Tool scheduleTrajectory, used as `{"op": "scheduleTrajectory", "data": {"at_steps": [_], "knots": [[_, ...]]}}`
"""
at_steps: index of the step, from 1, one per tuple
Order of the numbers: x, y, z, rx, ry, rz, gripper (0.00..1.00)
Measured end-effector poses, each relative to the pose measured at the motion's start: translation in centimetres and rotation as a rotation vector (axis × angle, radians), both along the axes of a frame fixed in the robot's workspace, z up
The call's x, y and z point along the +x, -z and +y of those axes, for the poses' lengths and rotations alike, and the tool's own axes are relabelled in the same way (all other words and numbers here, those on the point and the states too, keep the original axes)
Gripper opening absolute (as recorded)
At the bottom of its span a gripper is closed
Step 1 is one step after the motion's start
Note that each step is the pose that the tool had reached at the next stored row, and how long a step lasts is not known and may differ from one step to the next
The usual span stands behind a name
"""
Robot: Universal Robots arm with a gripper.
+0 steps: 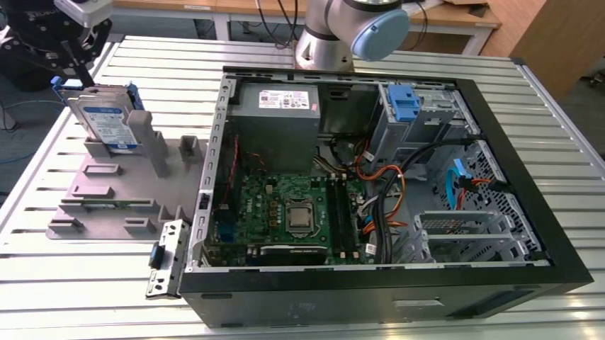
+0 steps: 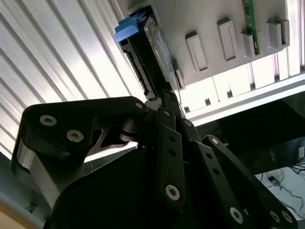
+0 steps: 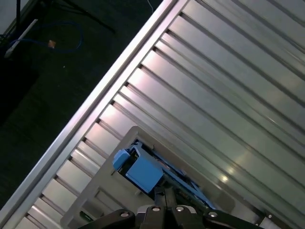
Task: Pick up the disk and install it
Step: 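Pick up the disk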
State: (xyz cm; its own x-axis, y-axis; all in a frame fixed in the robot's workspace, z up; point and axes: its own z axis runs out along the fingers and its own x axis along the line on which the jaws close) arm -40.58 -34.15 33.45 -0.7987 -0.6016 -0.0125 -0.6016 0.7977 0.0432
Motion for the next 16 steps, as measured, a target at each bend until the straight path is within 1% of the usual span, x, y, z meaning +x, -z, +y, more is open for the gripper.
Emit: {"op": "scheduleTrajectory", "data": {"at_steps": [16], "knots": [[0.0,0.11,0.0,0.0,-0.292,-0.0007,0.11]]}}
